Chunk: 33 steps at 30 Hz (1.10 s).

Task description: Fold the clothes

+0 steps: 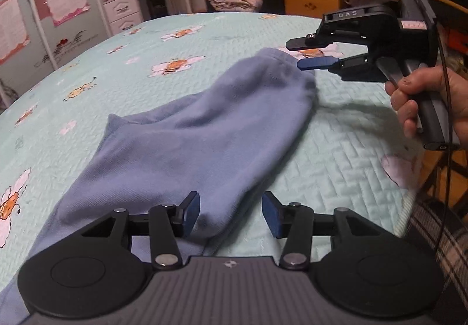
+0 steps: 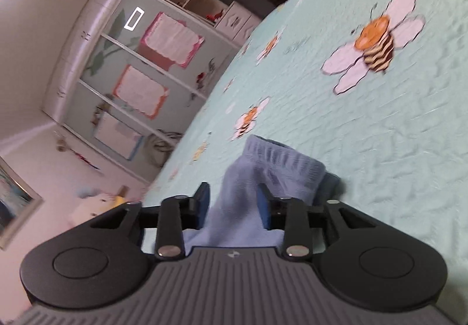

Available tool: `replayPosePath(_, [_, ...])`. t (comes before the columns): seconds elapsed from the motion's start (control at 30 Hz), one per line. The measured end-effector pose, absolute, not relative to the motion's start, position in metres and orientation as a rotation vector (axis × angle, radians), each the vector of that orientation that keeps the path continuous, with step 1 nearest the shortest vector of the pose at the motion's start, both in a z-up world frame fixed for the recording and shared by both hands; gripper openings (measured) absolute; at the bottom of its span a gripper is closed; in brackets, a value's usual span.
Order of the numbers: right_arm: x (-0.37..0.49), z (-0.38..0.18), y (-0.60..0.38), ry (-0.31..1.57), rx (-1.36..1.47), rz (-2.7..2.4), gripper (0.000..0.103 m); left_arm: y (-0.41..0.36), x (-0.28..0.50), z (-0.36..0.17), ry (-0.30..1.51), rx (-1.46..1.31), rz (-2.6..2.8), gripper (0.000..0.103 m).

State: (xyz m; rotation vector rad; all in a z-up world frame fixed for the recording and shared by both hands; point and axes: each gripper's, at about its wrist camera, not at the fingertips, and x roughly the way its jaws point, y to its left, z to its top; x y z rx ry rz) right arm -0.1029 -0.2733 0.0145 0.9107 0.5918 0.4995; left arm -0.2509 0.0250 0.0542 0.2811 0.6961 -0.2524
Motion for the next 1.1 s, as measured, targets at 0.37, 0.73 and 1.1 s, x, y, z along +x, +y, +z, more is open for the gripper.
replayPosePath(0.37, [-0.017, -0.004, -0.244, 0.744, 0.706, 0.489, 0.0, 0.04, -0.219, 0.029, 0.78, 0.229, -0.158, 0.06])
replayPosePath(0.73, [-0.058, -0.013, -0.273, 0.594, 0.922, 0.527, 0.029, 0.044, -0.247, 0.044, 0.735, 0.232, -0.177, 0.062])
replayPosePath(1.1, [-0.093, -0.025, -0.261, 0.703, 0.88, 0.477, 0.018, 0.077, -0.239, 0.039, 0.816, 0.028, -0.223, 0.068])
